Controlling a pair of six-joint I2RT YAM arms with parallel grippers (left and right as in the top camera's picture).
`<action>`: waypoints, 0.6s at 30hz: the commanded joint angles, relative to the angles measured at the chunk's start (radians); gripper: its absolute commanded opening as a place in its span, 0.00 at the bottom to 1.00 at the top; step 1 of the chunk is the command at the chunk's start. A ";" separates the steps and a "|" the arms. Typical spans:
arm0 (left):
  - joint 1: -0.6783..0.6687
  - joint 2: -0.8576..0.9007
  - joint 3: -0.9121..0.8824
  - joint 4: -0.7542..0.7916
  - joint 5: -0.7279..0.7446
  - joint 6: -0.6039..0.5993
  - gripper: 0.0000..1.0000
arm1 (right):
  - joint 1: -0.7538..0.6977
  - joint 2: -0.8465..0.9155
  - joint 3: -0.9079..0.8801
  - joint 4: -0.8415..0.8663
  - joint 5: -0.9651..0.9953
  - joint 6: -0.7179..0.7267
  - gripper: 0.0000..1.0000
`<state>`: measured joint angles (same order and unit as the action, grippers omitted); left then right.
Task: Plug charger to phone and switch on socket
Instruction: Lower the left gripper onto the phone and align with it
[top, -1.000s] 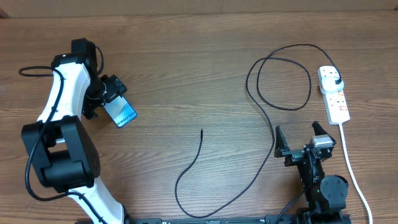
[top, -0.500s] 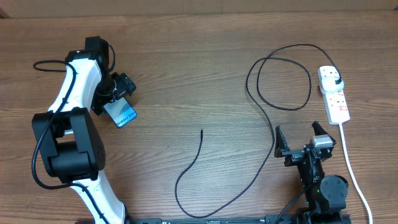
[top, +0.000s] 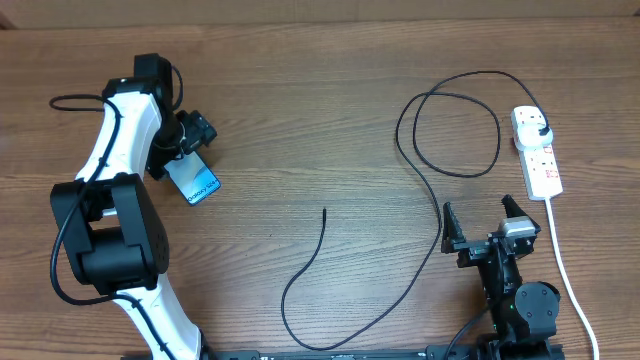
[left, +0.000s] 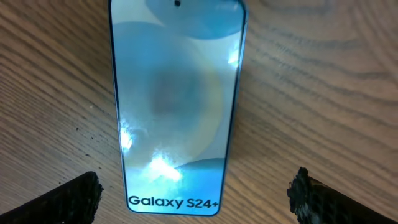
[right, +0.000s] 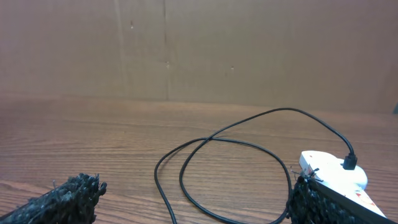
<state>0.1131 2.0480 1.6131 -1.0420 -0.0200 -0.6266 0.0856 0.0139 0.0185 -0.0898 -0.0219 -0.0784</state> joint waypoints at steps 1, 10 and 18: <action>0.005 0.010 0.033 0.003 -0.014 -0.017 1.00 | 0.004 -0.011 -0.011 0.005 0.003 -0.002 1.00; 0.004 0.057 0.071 -0.009 -0.014 -0.017 1.00 | 0.004 -0.011 -0.011 0.005 0.003 -0.002 1.00; 0.006 0.129 0.105 -0.035 -0.048 -0.017 1.00 | 0.004 -0.011 -0.011 0.005 0.003 -0.002 1.00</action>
<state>0.1131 2.1506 1.6917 -1.0714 -0.0299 -0.6300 0.0856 0.0139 0.0185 -0.0898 -0.0219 -0.0784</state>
